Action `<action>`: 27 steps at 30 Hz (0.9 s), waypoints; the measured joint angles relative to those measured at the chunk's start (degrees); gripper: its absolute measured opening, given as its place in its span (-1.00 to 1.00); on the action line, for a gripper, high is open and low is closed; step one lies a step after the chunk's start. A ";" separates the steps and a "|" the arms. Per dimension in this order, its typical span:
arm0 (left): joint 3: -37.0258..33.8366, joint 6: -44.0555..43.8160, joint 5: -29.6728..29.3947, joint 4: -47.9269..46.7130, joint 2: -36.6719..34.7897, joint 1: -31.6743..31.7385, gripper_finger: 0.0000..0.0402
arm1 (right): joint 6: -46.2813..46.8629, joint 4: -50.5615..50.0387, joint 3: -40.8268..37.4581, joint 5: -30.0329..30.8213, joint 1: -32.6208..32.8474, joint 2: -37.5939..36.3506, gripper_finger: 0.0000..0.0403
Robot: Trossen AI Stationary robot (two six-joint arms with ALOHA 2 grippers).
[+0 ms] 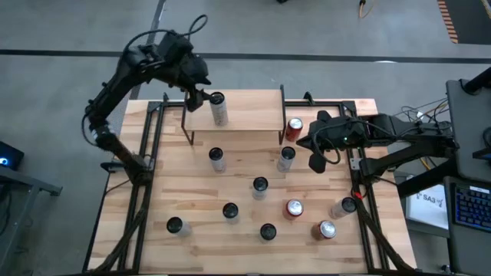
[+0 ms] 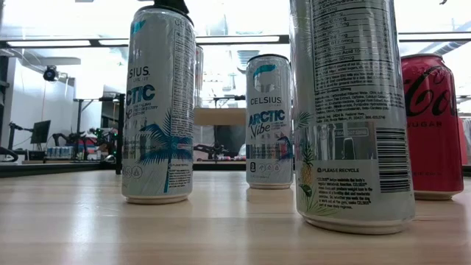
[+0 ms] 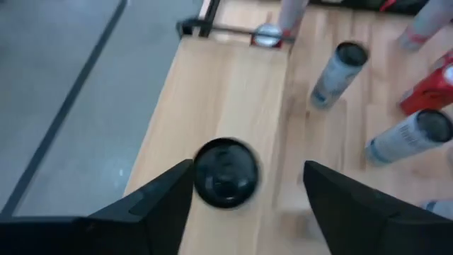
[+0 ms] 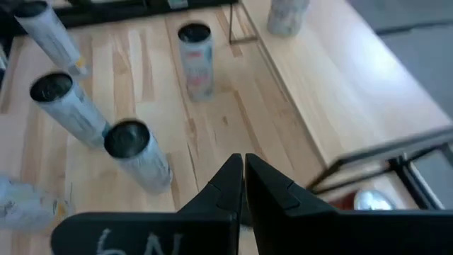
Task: Place canned beverage on shelf
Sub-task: Put the white soda can on the shelf
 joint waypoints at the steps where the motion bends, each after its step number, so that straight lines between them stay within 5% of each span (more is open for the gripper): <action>1: -2.10 -0.78 0.00 1.83 -1.80 -1.10 0.14 | -0.40 1.32 -0.27 0.00 0.00 0.00 -0.95; 8: -24.89 -7.73 -0.76 21.94 -17.06 -11.47 -0.27 | -2.68 9.43 -3.13 0.00 0.00 -0.02 -0.95; 16: -50.44 -14.08 -10.19 42.94 -29.78 -23.30 -0.60 | -1.58 17.93 -6.31 -0.02 0.00 1.12 -0.95; 27: -74.10 -19.69 -17.18 63.74 -33.75 -23.66 -0.97 | -5.02 29.76 -7.21 0.79 -0.12 10.73 -0.95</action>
